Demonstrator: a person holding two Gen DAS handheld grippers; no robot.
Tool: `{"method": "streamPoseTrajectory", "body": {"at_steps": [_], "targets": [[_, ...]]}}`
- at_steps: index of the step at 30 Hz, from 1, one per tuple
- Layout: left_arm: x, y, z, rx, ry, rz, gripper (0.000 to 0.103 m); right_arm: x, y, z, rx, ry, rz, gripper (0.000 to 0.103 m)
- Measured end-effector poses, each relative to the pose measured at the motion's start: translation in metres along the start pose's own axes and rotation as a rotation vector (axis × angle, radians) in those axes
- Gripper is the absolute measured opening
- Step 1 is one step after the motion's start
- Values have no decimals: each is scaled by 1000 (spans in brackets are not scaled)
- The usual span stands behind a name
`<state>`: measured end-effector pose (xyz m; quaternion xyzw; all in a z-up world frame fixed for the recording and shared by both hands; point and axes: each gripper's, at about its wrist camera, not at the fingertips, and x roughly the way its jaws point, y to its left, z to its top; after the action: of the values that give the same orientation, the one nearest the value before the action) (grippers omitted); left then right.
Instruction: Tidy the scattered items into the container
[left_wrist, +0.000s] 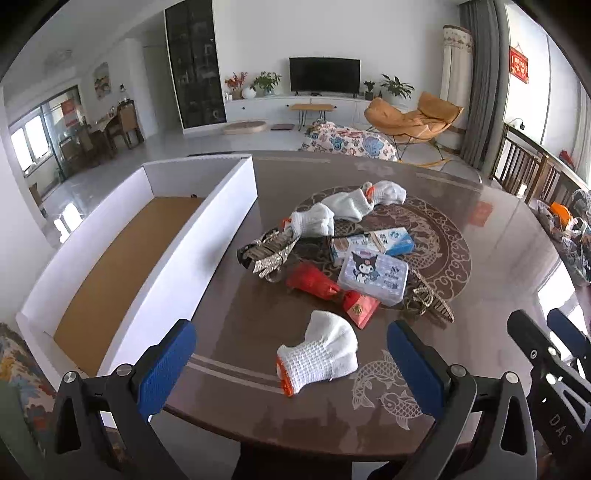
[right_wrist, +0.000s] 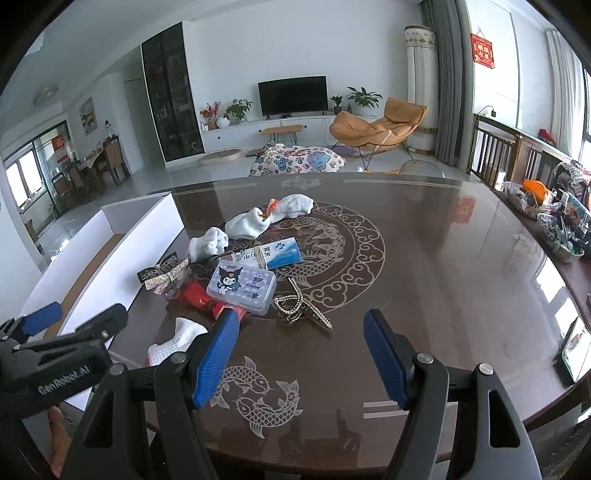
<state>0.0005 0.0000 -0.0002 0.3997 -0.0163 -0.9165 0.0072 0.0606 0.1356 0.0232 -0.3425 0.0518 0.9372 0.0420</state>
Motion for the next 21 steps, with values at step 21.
{"method": "streamPoseTrajectory", "body": {"at_steps": [21], "targets": [[-11, 0, -8, 15, -29, 20, 103, -6, 9, -9, -4, -16, -10, 71]]}}
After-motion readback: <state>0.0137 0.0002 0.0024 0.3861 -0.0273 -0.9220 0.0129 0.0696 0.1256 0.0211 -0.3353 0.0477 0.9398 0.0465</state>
